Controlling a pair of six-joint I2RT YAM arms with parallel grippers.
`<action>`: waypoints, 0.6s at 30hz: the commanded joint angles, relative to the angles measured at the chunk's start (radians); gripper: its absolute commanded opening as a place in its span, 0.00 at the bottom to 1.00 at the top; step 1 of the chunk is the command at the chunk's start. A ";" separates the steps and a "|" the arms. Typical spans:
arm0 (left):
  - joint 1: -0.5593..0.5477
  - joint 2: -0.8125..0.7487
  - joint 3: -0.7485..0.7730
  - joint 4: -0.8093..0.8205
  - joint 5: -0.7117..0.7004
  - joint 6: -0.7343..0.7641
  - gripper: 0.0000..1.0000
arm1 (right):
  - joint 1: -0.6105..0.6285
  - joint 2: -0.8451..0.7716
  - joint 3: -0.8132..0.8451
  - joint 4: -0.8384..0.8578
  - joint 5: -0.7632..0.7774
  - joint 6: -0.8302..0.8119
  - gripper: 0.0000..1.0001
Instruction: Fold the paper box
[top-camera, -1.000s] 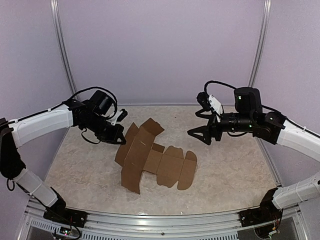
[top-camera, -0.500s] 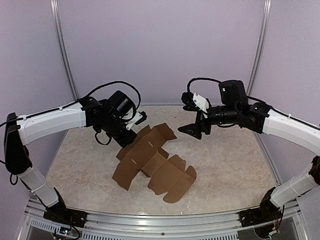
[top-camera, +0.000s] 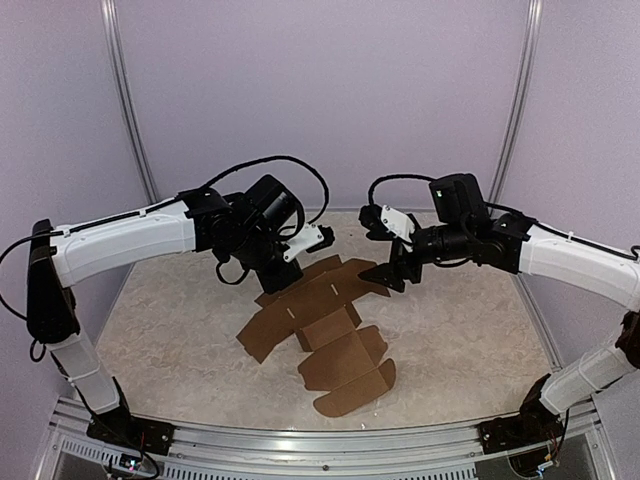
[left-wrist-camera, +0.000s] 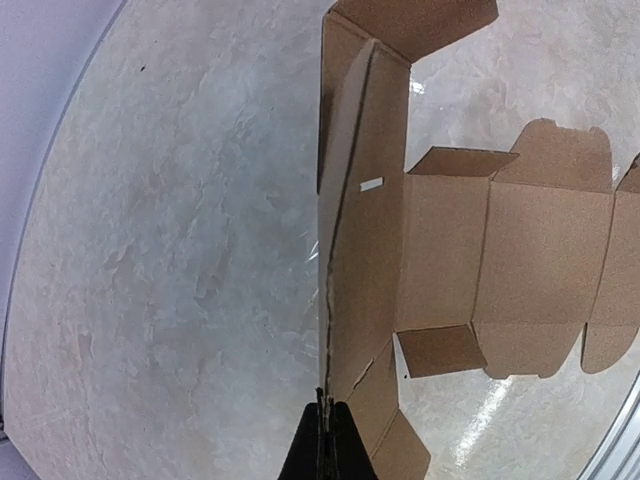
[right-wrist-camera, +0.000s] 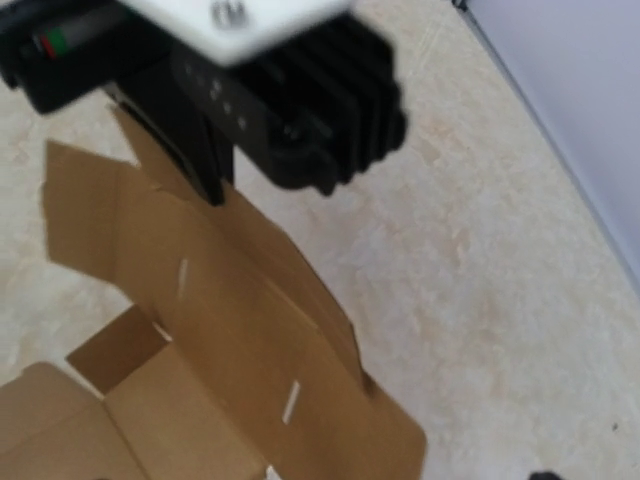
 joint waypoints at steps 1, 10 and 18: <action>-0.049 0.040 0.071 -0.001 0.021 0.067 0.00 | 0.009 -0.046 -0.061 0.023 0.012 0.017 0.84; -0.098 0.096 0.159 -0.046 0.047 0.093 0.00 | 0.009 -0.091 -0.113 0.053 -0.003 0.017 0.67; -0.109 0.122 0.196 -0.064 0.067 0.094 0.00 | 0.011 -0.080 -0.126 0.071 -0.024 0.032 0.56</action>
